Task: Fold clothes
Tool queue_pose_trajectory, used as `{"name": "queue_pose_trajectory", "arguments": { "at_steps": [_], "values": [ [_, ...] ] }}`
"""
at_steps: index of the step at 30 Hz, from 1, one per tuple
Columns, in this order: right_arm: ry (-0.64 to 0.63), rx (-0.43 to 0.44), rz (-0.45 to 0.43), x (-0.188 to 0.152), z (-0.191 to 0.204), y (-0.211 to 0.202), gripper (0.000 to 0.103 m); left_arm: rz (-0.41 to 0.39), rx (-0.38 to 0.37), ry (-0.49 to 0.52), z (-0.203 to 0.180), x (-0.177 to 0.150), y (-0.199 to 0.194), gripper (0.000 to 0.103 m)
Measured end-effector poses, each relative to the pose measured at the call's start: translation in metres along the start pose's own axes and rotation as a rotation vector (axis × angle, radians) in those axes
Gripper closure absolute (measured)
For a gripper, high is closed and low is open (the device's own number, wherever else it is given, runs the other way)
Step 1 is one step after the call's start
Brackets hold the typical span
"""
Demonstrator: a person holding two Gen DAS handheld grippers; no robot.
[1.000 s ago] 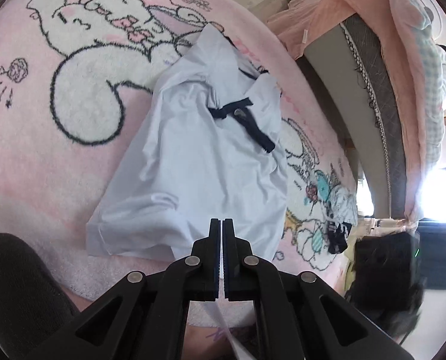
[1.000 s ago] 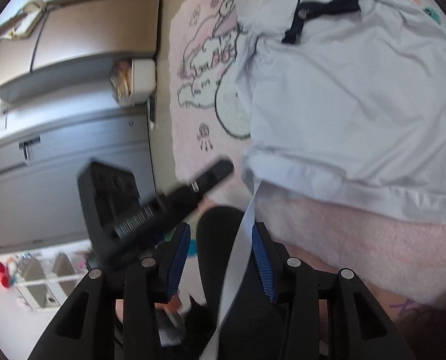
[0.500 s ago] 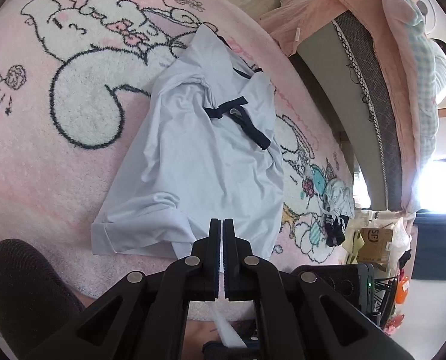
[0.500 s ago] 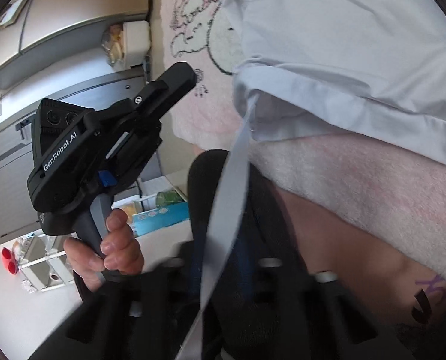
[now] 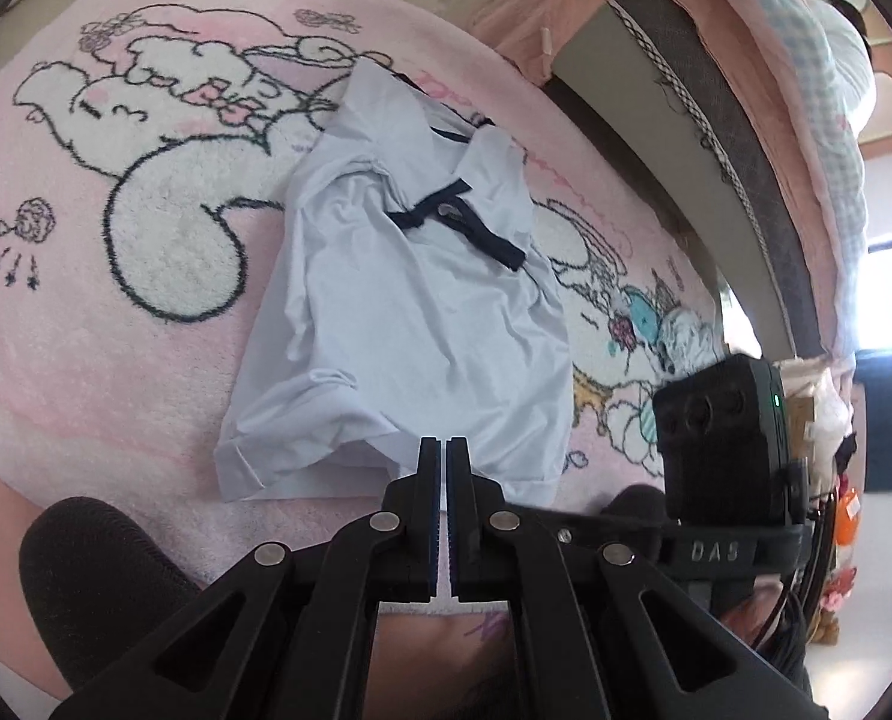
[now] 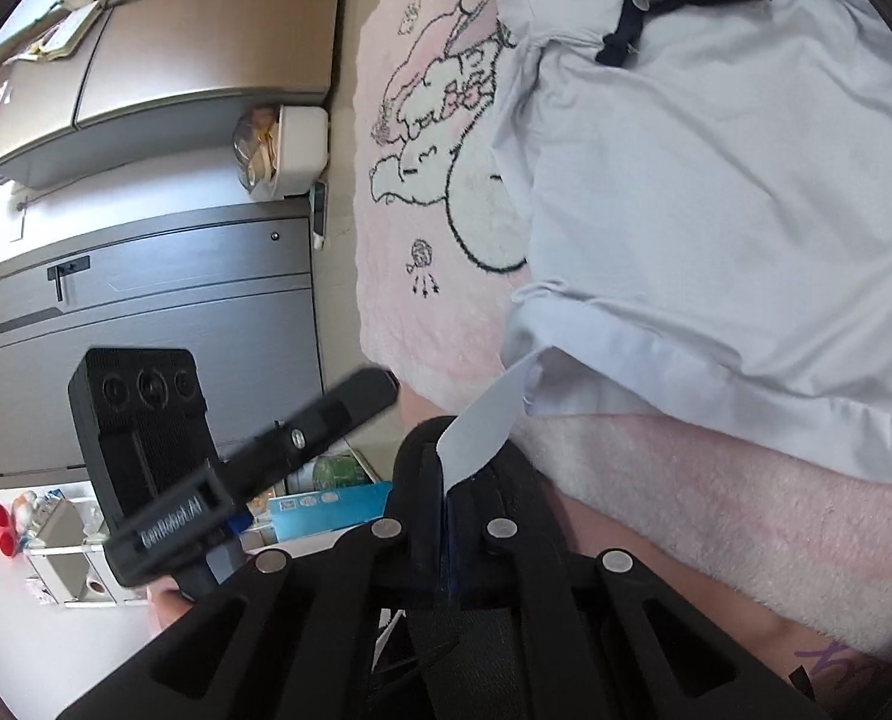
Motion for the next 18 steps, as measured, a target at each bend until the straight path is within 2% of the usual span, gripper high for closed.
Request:
{"name": "queue_pose_trajectory", "arguments": {
  "at_steps": [10,13,18],
  "values": [
    [-0.025,-0.05,-0.061,0.026,0.009,-0.008,0.103,0.042,-0.093,-0.051,-0.011,-0.02,-0.005,0.102],
    [-0.055,-0.098,-0.069,0.032,0.011,-0.009,0.103,0.035,-0.143,-0.078,-0.015,-0.02,-0.009,0.102],
    [-0.073,-0.138,-0.08,0.045,0.013,-0.009,0.103,0.054,-0.267,-0.139,-0.029,-0.025,-0.013,0.102]
  ]
}}
Point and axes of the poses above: each gripper's, at about its wrist camera, not at the fingertips, and y roughly the way its jaws point, z to its left, x to its top, the point moved 10 cm from there along y, roughly the way its jaws point, and after that the axes turned 1 degree about -z, right-handed, at the moved point
